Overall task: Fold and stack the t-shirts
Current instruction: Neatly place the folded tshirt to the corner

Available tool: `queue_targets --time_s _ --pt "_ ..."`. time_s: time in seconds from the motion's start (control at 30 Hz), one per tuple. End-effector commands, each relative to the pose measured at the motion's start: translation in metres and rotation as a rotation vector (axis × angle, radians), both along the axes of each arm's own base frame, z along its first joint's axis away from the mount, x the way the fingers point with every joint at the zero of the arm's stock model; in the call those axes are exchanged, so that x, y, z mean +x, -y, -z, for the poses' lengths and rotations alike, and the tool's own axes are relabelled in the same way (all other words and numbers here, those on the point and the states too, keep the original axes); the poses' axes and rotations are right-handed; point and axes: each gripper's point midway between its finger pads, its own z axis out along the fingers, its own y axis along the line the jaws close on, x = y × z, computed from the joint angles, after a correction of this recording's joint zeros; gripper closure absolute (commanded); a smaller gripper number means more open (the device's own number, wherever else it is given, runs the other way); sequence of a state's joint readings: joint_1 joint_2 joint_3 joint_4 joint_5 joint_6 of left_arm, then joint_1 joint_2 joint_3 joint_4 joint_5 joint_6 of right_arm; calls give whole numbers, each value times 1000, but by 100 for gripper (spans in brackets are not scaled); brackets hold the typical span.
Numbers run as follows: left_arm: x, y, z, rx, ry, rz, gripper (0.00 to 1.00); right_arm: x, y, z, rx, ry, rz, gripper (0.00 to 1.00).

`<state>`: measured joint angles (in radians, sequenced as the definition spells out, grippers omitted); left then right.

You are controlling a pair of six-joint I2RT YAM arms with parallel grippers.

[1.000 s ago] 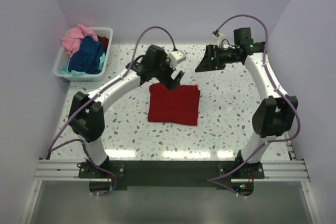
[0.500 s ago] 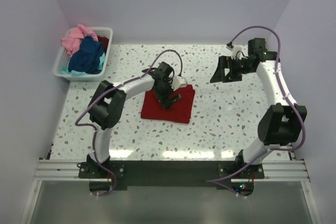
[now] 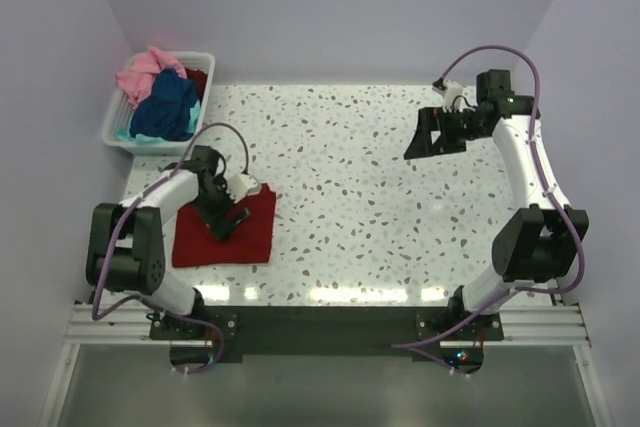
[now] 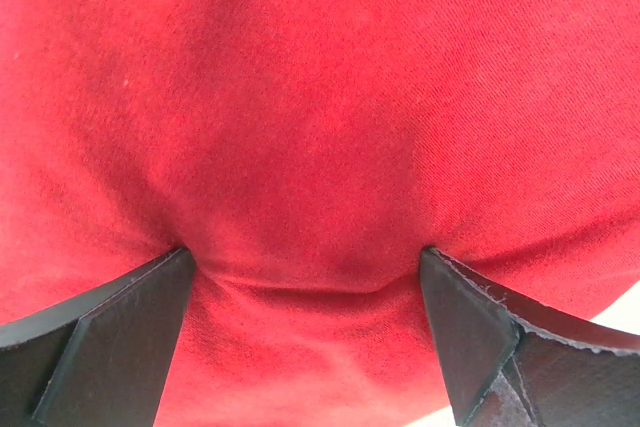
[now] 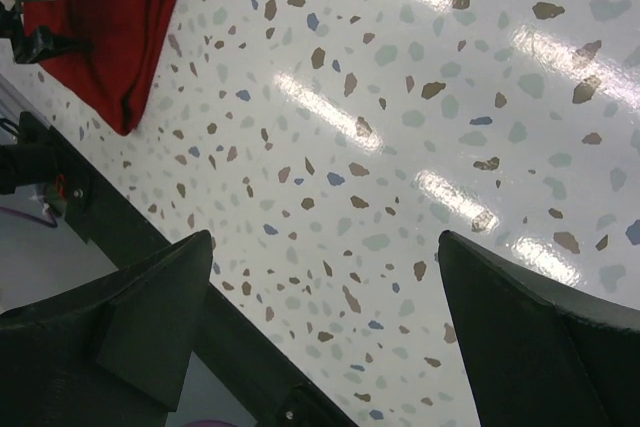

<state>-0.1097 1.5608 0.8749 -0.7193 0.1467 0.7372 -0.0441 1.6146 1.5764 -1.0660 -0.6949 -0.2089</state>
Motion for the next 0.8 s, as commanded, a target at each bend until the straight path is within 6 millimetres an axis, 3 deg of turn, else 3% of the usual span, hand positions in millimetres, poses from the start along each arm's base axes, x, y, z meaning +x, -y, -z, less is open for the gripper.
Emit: queue_targets --time_s 0.0,0.17,0.4,0.6,0.77 --pt "-69 -66 22 143 -225 60 0 0 1 -9 -17 26 -18 1" --pt "-67 -122 22 190 -231 89 0 1 1 -8 -13 12 -22 1" --pt "-44 -175 24 221 -239 104 0 -4 5 -10 -48 28 -37 1" --pt "-31 -185 26 214 -243 89 0 -10 8 -12 -73 39 -50 1" --pt "-20 -179 2 186 -200 81 0 -9 6 -17 -59 50 -49 1"
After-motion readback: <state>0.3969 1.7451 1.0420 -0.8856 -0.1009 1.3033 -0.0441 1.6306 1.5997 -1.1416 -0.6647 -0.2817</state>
